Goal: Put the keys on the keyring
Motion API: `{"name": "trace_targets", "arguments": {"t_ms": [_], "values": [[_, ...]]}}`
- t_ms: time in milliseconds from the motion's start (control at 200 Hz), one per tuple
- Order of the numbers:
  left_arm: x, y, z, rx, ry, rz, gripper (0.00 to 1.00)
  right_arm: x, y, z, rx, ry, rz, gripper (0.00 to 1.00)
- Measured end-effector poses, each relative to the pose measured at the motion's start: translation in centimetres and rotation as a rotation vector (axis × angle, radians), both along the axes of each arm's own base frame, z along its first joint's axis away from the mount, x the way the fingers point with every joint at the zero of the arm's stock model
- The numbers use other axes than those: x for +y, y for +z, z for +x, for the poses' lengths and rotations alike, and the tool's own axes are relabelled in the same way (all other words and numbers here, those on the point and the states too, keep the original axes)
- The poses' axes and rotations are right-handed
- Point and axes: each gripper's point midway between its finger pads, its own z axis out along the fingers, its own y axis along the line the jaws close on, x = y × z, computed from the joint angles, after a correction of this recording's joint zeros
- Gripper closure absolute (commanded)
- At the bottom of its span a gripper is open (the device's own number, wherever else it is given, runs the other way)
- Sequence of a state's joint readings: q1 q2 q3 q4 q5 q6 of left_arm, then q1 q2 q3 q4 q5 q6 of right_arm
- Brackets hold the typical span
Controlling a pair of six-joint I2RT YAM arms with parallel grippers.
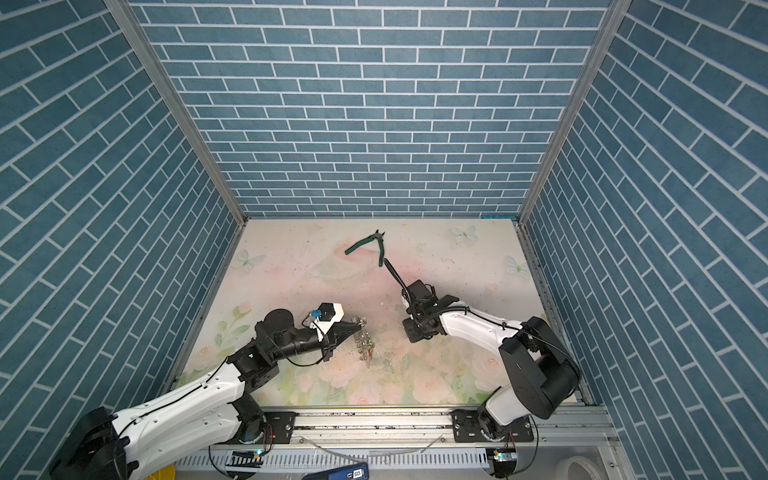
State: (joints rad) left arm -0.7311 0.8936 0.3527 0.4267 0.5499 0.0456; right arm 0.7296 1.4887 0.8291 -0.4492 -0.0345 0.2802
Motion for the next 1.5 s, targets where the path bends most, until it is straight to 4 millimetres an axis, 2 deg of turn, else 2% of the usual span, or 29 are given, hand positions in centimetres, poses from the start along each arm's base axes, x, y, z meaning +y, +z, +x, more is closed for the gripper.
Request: {"name": "trace_targets", "arguments": {"t_ms": [150, 440, 755, 1055, 1235, 1495], "values": [[0.0, 0.0, 0.0, 0.000, 0.000, 0.000, 1.00, -0.1, 0.8, -0.1, -0.011, -0.003, 0.010, 0.79], [0.0, 0.0, 0.0, 0.001, -0.001, 0.000, 1.00, -1.2, 0.5, 0.4, 0.027, -0.116, 0.027, 0.74], [-0.1, 0.0, 0.0, 0.001, -0.004, 0.000, 1.00, -2.4, -1.6, -0.1, 0.134, -0.330, 0.126, 0.72], [-0.1, -0.1, -0.1, 0.004, -0.012, 0.000, 1.00, -1.8, -2.1, 0.6, 0.145, -0.402, 0.211, 0.72], [-0.2, -0.1, -0.2, 0.004, -0.015, 0.000, 1.00, -1.4, -2.1, 1.3, 0.141, -0.418, 0.244, 0.77], [-0.2, -0.1, -0.2, 0.005, -0.020, 0.000, 1.00, -0.8, -2.2, 1.9, 0.135, -0.420, 0.272, 0.91]]}}
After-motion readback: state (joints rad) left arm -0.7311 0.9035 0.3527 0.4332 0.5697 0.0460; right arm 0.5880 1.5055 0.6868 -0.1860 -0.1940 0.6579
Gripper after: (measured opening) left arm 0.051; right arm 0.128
